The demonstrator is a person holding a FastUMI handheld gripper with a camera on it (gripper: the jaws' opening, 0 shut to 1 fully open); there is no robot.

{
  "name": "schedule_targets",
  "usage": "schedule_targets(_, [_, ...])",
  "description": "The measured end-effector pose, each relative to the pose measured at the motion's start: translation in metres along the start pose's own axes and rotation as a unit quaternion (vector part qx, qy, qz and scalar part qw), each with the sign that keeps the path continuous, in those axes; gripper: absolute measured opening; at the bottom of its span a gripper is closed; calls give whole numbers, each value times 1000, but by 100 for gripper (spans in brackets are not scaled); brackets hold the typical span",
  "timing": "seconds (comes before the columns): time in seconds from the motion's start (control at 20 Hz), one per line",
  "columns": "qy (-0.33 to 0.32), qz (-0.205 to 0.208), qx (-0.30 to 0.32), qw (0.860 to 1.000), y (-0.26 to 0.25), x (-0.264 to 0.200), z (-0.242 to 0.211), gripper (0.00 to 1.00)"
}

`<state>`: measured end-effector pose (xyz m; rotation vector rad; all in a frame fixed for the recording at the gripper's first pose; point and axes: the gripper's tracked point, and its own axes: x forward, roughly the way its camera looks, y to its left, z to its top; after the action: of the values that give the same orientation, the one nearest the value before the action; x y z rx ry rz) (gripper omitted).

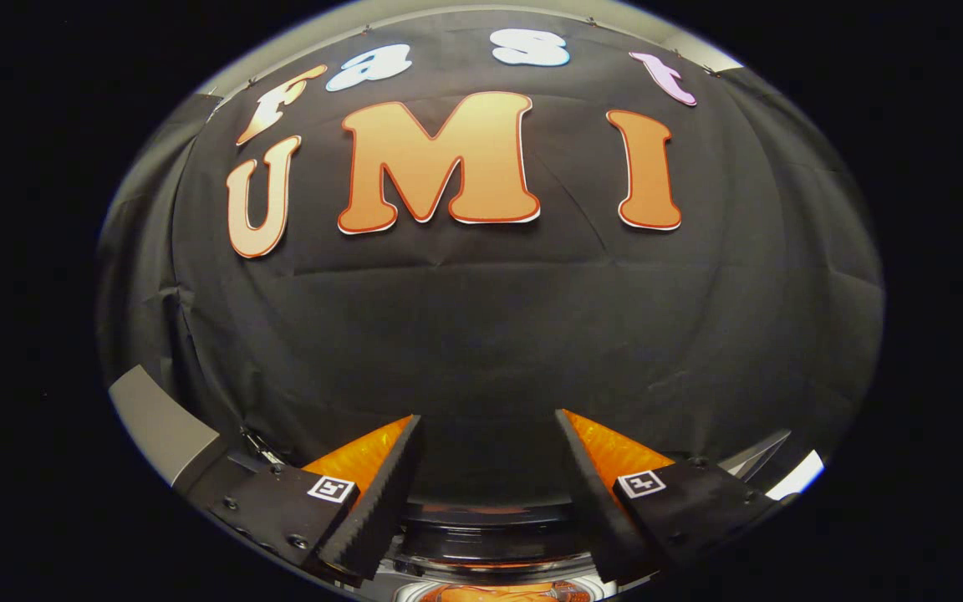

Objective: Put the clothes into the washing machine and then close the washing machine lid.

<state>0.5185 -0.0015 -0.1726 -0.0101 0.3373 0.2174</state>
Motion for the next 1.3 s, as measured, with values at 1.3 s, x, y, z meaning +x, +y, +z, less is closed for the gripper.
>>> schedule_targets(1.3, [6, -1, -3, 1000, 8, -86, -36, 99])
